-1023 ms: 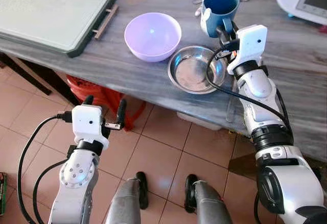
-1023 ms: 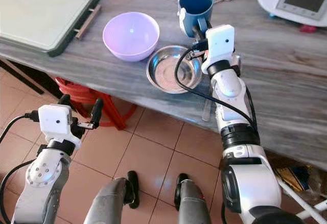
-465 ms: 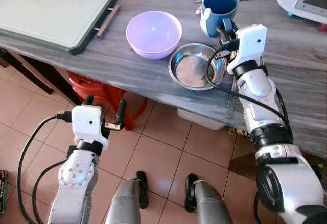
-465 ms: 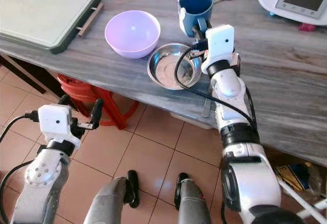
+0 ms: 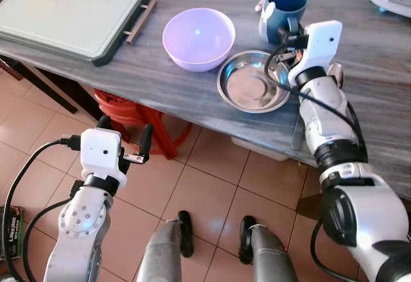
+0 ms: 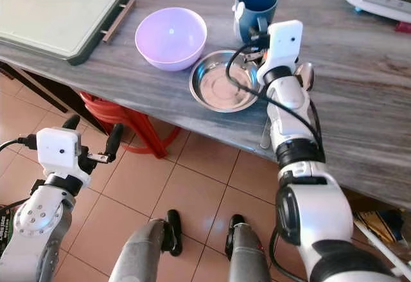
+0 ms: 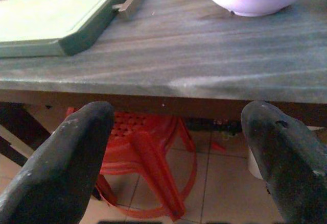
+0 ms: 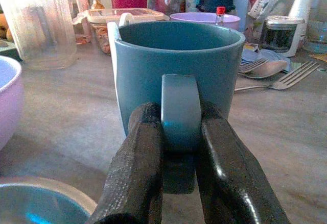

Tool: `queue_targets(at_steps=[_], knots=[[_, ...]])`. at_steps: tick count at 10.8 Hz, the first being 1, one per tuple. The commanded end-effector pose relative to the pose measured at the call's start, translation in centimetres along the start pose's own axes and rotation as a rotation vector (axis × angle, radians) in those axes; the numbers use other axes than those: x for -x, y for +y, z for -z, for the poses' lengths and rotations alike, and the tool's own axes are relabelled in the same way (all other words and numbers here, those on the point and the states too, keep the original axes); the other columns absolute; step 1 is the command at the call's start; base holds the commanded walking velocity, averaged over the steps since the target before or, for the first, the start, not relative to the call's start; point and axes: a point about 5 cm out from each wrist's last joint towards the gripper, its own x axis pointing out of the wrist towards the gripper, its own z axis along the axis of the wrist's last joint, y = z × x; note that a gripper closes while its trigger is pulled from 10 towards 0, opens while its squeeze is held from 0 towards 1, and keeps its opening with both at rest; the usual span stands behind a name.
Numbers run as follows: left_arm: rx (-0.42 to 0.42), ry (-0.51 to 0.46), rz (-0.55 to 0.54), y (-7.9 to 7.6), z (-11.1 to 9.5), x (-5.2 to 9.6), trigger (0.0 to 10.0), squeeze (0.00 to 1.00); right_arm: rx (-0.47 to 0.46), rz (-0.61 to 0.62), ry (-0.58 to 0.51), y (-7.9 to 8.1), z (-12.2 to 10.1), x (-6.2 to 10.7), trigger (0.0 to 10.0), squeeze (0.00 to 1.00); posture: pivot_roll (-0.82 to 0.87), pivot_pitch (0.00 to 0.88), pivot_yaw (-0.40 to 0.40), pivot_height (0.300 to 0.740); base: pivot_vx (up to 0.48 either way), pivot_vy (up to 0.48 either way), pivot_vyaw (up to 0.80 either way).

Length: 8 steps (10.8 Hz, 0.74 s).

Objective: Setting the table

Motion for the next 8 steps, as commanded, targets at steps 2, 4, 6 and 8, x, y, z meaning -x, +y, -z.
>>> queue_targets(at_steps=[2,4,6,8], knots=[[-0.002,0.018,-0.001,0.1,0.1,0.3,10.0,0.00,-0.014,-0.009,0.002,0.3,-0.1,-0.1,10.0,0.00,0.17,0.324,0.099,0.740,0.000,0.000,0.00],[0.004,0.015,-0.007,0.0,0.2,0.1,10.0,0.00,-0.024,-0.010,0.013,0.5,0.4,0.7,10.0,0.00,0.15,0.317,0.088,0.740,0.000,0.000,0.00],[0.014,0.012,-0.002,-0.2,0.3,-0.2,10.0,0.00,-0.021,0.003,0.022,0.2,0.6,1.6,10.0,0.00,0.14,0.310,0.085,0.740,0.000,0.000,0.00],[0.023,0.003,0.003,-0.5,0.3,-0.7,10.0,0.00,0.002,0.015,0.036,-0.2,0.4,2.5,10.0,0.00,0.11,0.297,0.078,0.740,0.000,0.000,0.00]])
